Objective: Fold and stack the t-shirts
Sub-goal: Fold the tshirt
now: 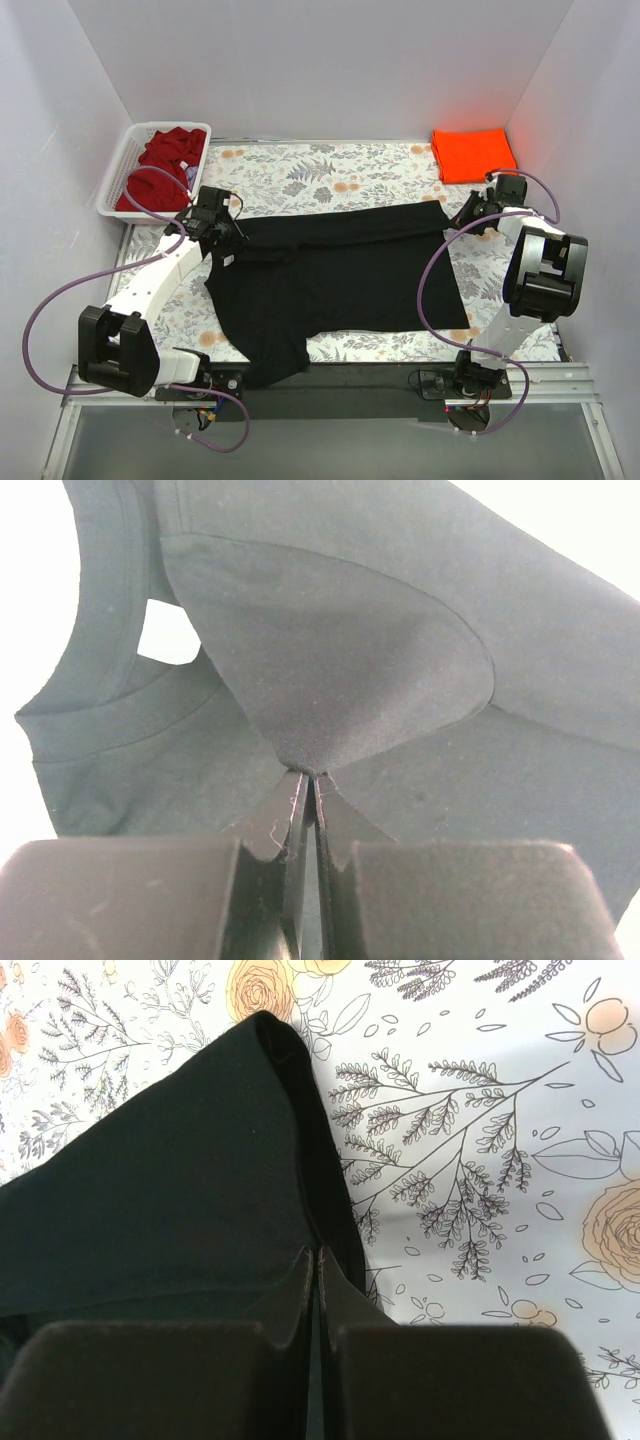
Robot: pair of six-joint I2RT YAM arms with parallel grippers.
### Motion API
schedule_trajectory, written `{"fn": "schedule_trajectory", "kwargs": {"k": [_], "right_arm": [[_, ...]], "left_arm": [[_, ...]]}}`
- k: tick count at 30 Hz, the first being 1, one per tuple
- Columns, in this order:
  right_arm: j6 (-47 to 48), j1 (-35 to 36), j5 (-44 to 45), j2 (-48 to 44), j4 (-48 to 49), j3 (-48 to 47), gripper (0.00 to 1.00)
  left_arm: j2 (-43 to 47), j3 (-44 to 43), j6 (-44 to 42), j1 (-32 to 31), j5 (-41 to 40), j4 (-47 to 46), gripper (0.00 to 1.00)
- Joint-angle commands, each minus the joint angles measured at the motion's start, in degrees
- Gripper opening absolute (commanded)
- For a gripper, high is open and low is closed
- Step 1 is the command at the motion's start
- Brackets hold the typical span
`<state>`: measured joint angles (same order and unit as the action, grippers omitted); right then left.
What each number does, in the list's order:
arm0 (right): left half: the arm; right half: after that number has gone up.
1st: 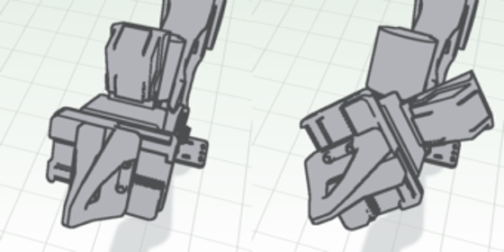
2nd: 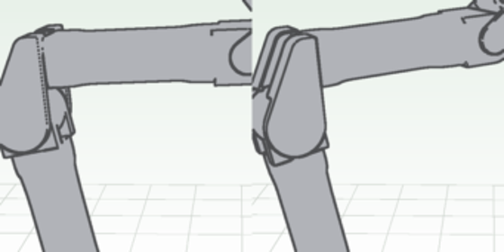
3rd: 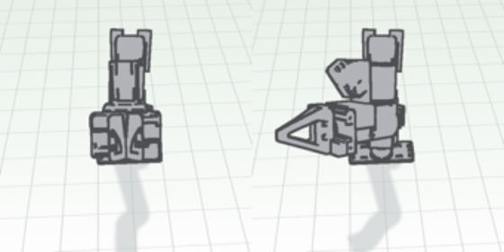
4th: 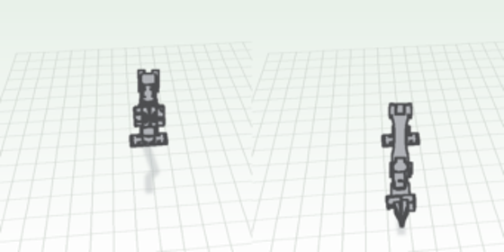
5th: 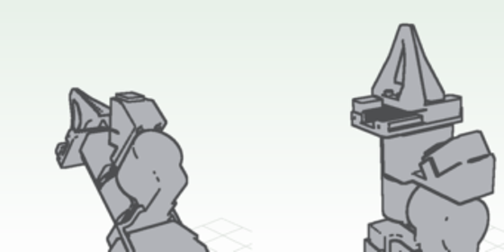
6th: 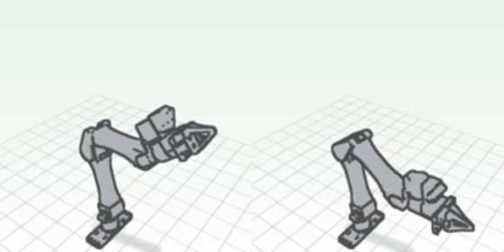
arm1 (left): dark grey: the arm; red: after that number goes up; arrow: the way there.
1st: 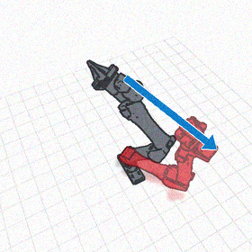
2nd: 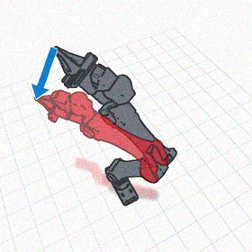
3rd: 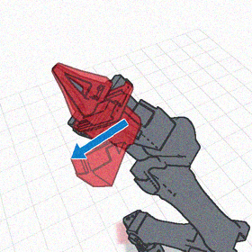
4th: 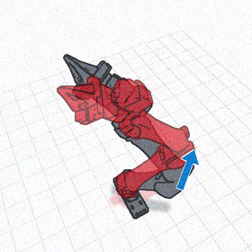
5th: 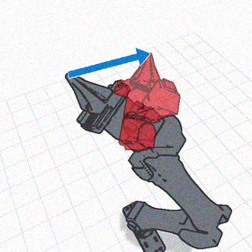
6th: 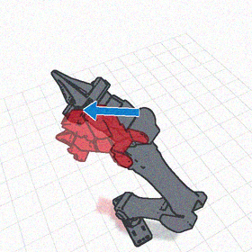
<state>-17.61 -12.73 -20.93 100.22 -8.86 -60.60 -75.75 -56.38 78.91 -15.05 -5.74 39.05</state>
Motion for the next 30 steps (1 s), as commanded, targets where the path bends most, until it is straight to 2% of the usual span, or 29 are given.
{"fn": "schedule_trajectory", "kwargs": {"k": [1, 19, 22, 26, 28, 29, 30], "right_arm": [[0.8, -0.1, 0.4, -2.8, -1.2, -0.6, 0.01], [1.9, 0.5, 0.7, 1.5, -1.3, 2.9, 0.01], [2.0, 0.5, 0.7, 1.5, -1.6, 2.9, 0.1], [2.2, 0.4, 2.8, -1.3, -1.9, 2.6, 0.28], [2.3, 0.4, 3.2, -3.3, -1.5, 2.2, 0.33], [2.2, 0.5, 2.8, -3.8, -0.6, 1.9, 0.37], [2.1, 0.5, 2.4, -4.2, -0.1, 1.7, 0.4]], "left_arm": [[3.2, -2.1, -1.4, 1.0, -1.2, 2.1, 0.0], [1.1, 7.1, -1.7, 2.1, 1.0, -2.0, 0.0], [0.5, 7.6, -2.1, 2.1, 1.0, -2.7, 0.01], [2.1, 6.8, -2.0, 2.4, -0.7, -3.0, 0.19], [3.5, 6.2, -2.0, 3.0, -1.5, -2.9, 0.24], [3.9, 5.5, -1.9, 3.2, -2.2, -2.9, 0.35], [4.5, 5.2, -1.8, 3.4, -2.4, -3.0, 0.41]]}}
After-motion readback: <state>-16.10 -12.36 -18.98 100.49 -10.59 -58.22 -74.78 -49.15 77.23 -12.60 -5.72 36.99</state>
